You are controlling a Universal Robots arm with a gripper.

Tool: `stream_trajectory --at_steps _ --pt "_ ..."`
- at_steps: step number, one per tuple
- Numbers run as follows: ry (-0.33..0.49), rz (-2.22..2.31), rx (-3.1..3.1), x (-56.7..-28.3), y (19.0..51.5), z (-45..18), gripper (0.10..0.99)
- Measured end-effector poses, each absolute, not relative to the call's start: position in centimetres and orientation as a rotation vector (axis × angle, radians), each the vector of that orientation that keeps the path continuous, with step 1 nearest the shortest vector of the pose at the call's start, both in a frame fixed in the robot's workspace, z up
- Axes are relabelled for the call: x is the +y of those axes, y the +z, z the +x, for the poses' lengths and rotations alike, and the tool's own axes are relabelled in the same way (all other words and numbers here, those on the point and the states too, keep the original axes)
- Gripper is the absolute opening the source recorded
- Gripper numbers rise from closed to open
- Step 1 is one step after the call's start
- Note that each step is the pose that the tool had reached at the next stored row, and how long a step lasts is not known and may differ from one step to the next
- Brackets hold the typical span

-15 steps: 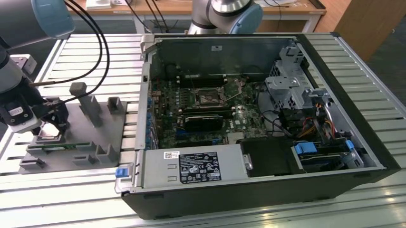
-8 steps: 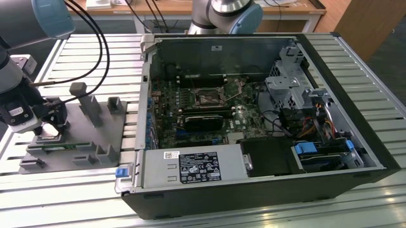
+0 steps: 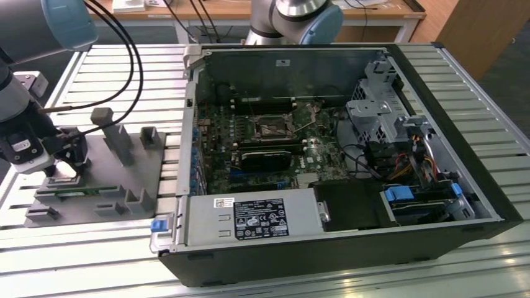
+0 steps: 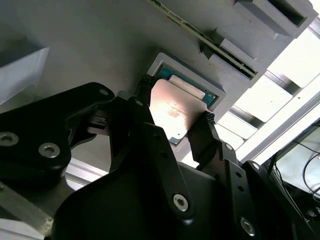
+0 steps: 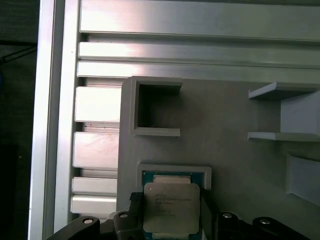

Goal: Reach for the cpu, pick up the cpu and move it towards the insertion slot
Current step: 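Pick up the cpu and move it towards the insertion slot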

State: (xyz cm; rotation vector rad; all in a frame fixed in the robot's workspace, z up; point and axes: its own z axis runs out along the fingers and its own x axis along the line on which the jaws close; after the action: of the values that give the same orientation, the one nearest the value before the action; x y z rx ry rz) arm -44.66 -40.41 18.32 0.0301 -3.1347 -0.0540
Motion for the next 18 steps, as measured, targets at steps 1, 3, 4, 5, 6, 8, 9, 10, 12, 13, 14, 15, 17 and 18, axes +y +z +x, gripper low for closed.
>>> stream_trajectory --at_steps 1,3,4,5,6,8,9,10,12,13,14,15,17,18 --pt "-0.054 0.03 -3.135 -40.4 18.4 -44.7 0.541" --pt "-0.054 0.03 -3.135 -40.4 18.6 -44.7 0.541" --pt "-0.054 0.03 -3.135 -40.4 18.7 -44.7 0.541" --pt "-0.054 0.03 -3.135 -40.4 18.9 -44.7 0.541" --pt "-0.054 0.03 -3.135 -40.4 19.0 -44.7 0.541" --pt "-0.055 0.03 -3.135 -40.4 19.0 -44.7 0.541" --pt "-0.055 0.03 -3.135 -40.4 19.0 -44.7 0.541" --pt "-0.055 0.03 -3.135 -40.4 19.0 -44.7 0.541" --pt "-0.054 0.03 -3.135 -40.4 19.1 -44.7 0.541" --pt "-0.054 0.03 -3.134 -40.4 19.1 -44.7 0.541" --pt "-0.054 0.03 -3.134 -40.4 19.2 -44.7 0.541" --pt "-0.054 0.03 -3.134 -40.4 19.3 -44.7 0.541" --pt "-0.054 0.03 -3.135 -40.4 19.5 -44.7 0.541" --pt "-0.054 0.03 -3.135 -40.4 19.6 -44.7 0.541"
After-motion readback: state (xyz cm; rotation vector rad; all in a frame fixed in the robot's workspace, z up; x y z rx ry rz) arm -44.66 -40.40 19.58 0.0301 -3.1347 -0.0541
